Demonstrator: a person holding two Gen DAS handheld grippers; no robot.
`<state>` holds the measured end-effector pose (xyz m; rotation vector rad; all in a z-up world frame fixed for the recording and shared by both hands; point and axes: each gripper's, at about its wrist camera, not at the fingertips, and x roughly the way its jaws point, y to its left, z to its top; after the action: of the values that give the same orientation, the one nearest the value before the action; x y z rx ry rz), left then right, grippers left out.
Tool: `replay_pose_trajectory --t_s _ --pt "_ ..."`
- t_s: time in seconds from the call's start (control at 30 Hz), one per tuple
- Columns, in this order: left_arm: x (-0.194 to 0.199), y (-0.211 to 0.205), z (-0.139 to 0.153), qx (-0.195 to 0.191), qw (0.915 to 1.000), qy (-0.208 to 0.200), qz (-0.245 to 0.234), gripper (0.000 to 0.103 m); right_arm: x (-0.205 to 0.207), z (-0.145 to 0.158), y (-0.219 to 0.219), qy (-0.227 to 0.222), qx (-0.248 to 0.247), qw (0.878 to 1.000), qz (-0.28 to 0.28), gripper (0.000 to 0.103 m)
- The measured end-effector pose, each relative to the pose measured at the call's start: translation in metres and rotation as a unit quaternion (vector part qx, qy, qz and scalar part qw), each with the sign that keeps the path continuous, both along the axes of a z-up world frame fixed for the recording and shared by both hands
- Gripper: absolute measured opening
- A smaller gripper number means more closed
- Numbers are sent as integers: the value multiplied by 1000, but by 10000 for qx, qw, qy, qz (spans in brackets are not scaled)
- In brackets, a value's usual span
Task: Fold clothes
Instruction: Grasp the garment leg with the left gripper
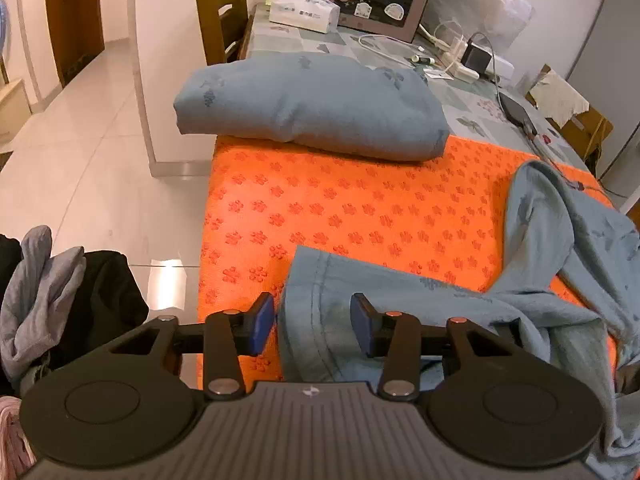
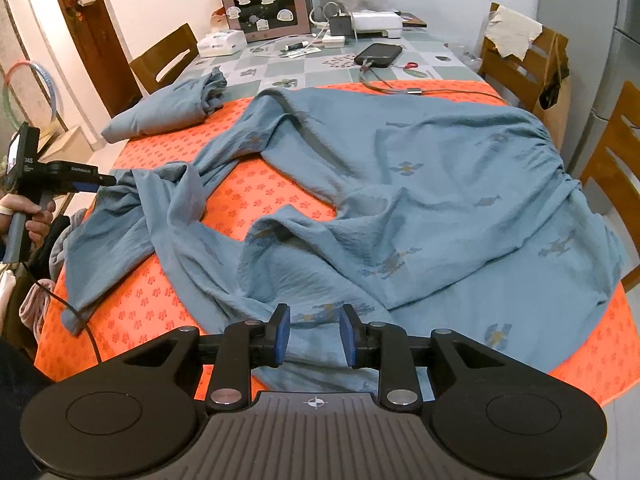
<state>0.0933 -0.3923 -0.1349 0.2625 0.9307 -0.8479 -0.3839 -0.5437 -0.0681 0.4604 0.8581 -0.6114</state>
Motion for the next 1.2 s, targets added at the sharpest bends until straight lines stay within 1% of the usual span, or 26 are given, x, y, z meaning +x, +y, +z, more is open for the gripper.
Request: replay_pose_trajectory --t_s 0.03,0.1,0.17,0.3,0.4,0.5,0.7,0.87,0.93,1.07,1.1,1.2 --pt "-1 2 0 -48 10000 -24 -7 10 1 -1 1 16 -8 10000 3 30" --pt "-3 10 7 -229 9997 -43 15 4 3 -2 1 43 -20 10000 14 30" --pt "-6 22 19 -443 9990 -83 36 3 4 -2 2 63 -26 10000 25 30" --pt "-15 56 61 -788 9965 -257 -78 3 7 -4 5 96 -20 9999 60 30" --pt "-20 84 90 -865 9955 -341 -182 3 11 -6 11 153 13 9999 67 30" --pt "-22 112 111 -863 9950 -378 -334 3 15 -6 23 135 -26 9999 48 30" --pt "-37 157 131 -759 9934 -438 -739 3 24 -1 61 -146 -40 9998 -154 30" --pt "-56 191 133 -913 9887 -301 -1147 3 34 11 110 -379 -148 9989 -236 30" --pt "-65 205 133 -1005 9840 -315 -1439 3 38 17 132 -489 -199 9981 -313 30" --pt "-80 233 132 -1236 9685 -432 -2120 2 45 28 187 -717 -352 9947 -651 30" --pt "-85 239 131 -1292 9634 -482 -2300 2 46 30 201 -789 -377 9933 -757 30" --pt "-101 252 130 -1418 9435 -650 -2923 2 50 39 250 -1106 -406 9866 -1131 30"
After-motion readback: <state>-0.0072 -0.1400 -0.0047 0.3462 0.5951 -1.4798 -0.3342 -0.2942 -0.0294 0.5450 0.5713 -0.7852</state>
